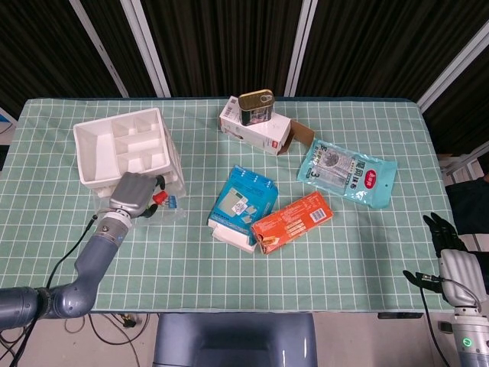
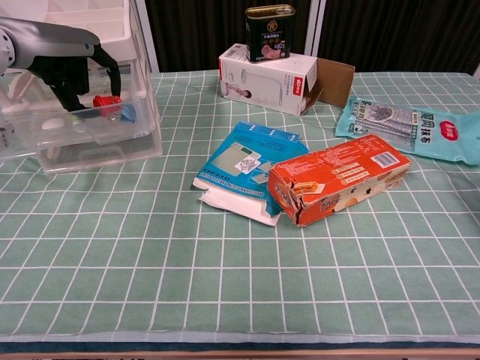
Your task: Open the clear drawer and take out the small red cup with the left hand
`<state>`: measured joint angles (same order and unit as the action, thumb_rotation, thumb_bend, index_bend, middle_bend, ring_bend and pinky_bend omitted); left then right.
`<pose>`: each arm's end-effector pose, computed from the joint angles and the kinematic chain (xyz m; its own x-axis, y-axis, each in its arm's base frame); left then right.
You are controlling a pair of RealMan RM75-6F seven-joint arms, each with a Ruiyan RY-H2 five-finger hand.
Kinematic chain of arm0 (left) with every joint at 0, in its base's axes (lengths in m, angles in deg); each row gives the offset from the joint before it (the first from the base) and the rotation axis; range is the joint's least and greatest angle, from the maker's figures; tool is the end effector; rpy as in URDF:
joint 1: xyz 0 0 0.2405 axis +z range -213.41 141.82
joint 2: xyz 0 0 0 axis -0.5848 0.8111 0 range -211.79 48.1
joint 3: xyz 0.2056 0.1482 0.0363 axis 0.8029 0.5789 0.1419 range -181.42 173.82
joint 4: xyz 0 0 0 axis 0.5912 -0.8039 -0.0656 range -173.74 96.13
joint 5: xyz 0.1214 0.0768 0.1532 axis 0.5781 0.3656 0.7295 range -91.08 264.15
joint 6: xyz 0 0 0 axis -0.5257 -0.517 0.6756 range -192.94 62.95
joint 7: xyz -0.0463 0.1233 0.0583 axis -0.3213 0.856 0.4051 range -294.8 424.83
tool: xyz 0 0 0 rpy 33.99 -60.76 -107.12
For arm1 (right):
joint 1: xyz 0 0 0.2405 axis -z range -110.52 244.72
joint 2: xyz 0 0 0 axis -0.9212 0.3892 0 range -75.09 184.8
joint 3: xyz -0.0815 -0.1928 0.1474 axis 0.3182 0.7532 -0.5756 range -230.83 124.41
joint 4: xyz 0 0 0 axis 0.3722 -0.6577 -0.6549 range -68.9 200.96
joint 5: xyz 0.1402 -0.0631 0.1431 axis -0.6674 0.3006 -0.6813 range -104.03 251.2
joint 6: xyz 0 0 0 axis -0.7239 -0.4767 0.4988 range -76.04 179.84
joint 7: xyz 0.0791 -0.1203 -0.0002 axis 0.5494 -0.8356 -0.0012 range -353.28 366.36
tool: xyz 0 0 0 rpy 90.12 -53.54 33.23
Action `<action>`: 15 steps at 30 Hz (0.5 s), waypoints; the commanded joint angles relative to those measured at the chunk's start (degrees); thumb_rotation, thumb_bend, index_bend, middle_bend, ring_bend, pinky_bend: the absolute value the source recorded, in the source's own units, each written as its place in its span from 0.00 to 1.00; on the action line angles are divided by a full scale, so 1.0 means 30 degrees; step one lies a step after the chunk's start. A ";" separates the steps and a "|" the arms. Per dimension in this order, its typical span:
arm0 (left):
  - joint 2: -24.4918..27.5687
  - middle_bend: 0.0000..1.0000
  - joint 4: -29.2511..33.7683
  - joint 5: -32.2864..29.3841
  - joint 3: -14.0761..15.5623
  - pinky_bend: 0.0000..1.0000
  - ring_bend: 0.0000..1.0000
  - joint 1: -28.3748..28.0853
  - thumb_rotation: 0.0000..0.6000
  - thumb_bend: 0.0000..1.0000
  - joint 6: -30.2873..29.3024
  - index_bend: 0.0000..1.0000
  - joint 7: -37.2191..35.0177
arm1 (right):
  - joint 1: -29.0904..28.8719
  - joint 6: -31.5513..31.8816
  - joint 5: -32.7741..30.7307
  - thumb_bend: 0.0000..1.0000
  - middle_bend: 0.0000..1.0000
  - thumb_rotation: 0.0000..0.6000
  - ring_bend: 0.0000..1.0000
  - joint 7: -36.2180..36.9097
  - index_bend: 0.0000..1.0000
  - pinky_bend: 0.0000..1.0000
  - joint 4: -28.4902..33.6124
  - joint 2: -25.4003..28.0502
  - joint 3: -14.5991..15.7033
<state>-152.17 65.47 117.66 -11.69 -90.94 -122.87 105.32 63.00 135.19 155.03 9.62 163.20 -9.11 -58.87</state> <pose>-0.1249 0.3616 0.0620 0.5969 0.3165 0.7372 0.8023 -0.2420 -0.5457 -0.3045 -0.1853 0.1586 0.2567 0.0075 0.9665 -0.9644 0.0679 0.2556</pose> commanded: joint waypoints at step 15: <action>-0.0060 1.00 0.0006 0.0773 0.0246 1.00 1.00 0.0116 1.00 0.34 -0.0425 0.48 -0.0764 | 0.0005 0.0014 0.0027 0.12 0.00 1.00 0.00 0.0041 0.00 0.22 -0.0019 -0.0002 0.0008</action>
<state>-152.51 65.35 119.67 -10.91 -90.71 -123.95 103.27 63.02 135.23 155.10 9.75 163.15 -9.12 -58.84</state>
